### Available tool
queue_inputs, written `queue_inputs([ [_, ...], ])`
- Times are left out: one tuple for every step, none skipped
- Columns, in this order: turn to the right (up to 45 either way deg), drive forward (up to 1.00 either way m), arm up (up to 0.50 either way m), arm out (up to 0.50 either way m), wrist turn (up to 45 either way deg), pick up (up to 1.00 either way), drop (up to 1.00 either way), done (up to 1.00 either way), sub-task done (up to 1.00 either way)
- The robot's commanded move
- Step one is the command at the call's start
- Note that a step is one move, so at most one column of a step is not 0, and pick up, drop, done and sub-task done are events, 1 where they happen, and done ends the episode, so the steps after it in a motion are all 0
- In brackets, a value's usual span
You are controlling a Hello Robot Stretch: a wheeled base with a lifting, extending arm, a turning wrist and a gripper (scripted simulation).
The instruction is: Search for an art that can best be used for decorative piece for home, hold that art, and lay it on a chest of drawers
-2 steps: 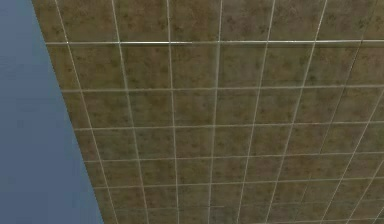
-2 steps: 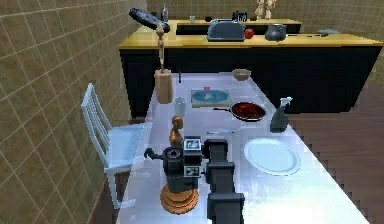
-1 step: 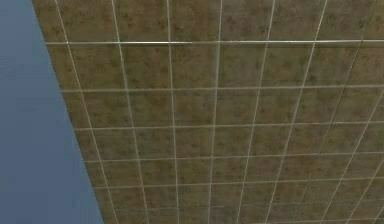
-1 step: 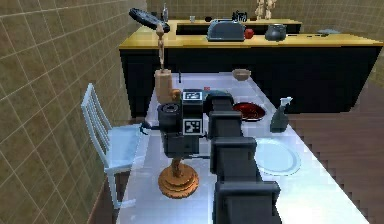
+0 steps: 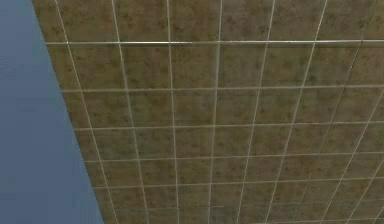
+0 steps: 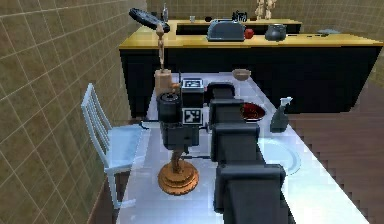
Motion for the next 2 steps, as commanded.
queue_inputs([
  [0.0,0.0,0.0,0.0,-45.0,0.0,0.0,0.0,0.0],
  [0.0,0.0,0.0,0.0,-45.0,0.0,0.0,0.0,0.0],
])
